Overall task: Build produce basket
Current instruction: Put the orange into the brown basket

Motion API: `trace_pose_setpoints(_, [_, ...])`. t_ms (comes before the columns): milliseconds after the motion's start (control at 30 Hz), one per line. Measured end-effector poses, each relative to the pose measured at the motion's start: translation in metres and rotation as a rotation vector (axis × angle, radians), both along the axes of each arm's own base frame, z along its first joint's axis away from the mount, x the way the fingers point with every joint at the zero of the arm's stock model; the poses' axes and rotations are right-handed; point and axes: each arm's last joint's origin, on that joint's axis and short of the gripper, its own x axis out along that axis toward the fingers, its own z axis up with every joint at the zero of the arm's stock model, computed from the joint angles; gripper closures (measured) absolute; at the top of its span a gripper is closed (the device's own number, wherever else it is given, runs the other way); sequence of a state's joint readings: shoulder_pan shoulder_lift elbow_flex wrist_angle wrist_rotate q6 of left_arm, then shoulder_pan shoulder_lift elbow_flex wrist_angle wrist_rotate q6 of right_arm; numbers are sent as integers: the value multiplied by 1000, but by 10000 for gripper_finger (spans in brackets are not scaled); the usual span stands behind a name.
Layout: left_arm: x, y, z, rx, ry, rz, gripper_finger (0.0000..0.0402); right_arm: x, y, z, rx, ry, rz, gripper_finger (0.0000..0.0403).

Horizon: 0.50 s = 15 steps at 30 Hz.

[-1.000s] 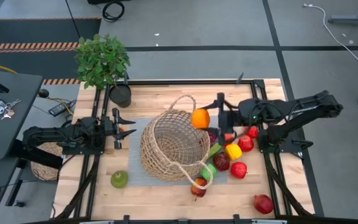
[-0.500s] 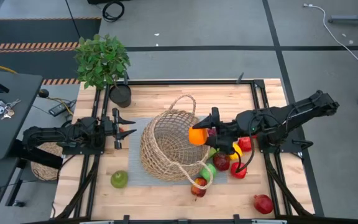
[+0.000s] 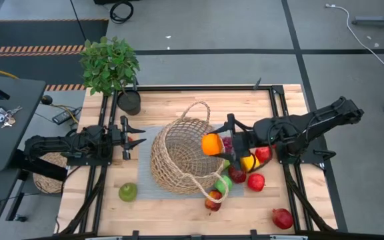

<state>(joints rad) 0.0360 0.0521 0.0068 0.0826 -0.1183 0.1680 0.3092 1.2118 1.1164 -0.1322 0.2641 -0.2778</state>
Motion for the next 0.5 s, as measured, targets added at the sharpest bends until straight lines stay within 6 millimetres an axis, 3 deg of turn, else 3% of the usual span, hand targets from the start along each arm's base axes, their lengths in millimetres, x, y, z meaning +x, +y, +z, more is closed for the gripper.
trace_pose_setpoints(500, [0,0,0,0,0,0,241,0,-2,0,771,28,-186,70])
